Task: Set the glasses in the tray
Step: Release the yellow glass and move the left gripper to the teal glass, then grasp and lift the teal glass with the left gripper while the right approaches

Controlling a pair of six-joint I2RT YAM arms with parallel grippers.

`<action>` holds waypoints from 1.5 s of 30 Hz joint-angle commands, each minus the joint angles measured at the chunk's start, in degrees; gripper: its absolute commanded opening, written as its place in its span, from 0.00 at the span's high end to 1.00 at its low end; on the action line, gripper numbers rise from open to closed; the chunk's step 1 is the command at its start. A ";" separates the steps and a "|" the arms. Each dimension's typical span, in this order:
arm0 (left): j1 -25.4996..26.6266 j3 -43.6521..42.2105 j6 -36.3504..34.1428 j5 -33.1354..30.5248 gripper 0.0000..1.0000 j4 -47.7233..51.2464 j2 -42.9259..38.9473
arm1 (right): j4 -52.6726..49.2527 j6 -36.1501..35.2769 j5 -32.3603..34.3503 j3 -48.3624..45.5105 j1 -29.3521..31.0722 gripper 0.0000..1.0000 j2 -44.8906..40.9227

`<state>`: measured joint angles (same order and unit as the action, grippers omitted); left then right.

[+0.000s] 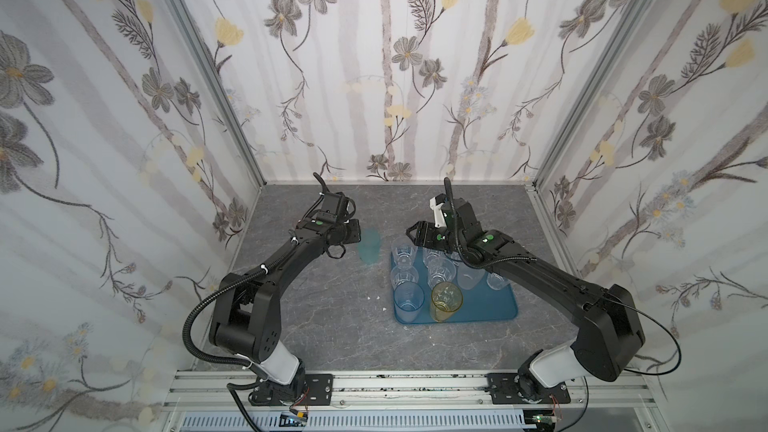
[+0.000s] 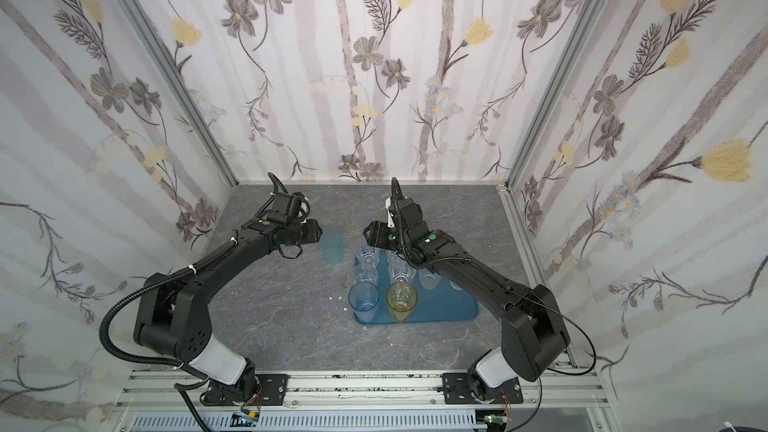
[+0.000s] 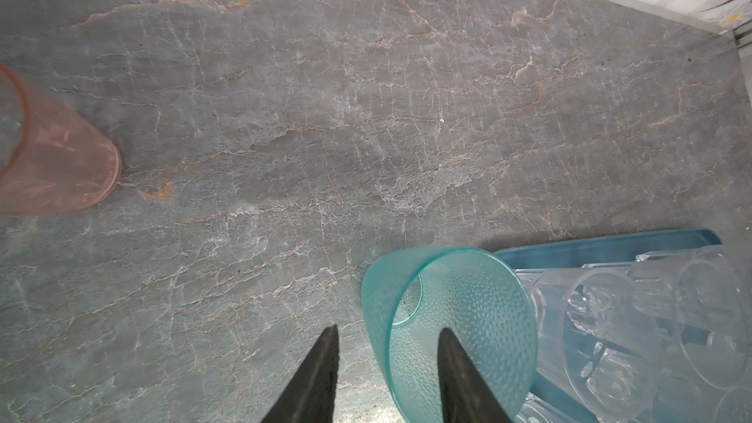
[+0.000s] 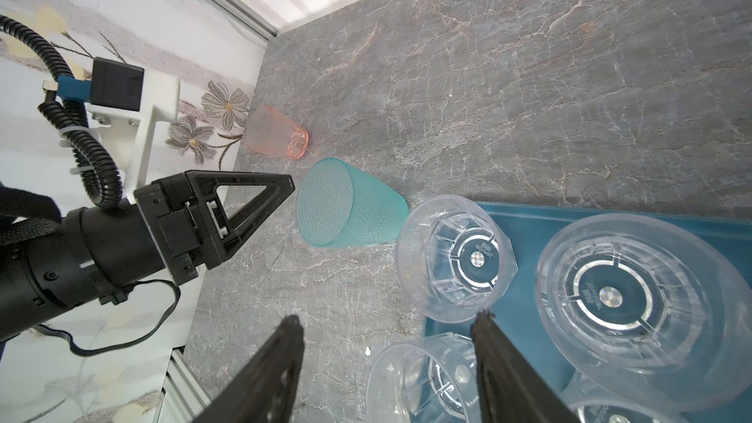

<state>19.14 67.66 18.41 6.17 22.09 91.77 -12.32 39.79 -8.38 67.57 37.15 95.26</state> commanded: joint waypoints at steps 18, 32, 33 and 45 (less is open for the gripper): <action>5.40 -0.29 -1.88 -8.17 0.99 -1.96 1.80 | 0.54 0.03 1.25 0.41 0.50 0.35 -0.14; 17.88 9.83 5.09 -14.59 1.00 0.24 -8.08 | -2.97 1.36 8.56 6.06 3.41 0.37 -8.54; 19.09 10.71 5.37 -14.77 1.00 0.32 -7.80 | -3.92 0.89 10.13 6.91 3.88 0.37 -9.00; 25.57 14.58 7.51 -17.17 1.00 0.41 -4.43 | -12.95 -4.21 29.69 10.69 9.52 0.37 -12.80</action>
<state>44.29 81.34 24.51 -9.04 23.07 87.09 -22.81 37.45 14.31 77.54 45.98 82.56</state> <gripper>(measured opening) 0.051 0.628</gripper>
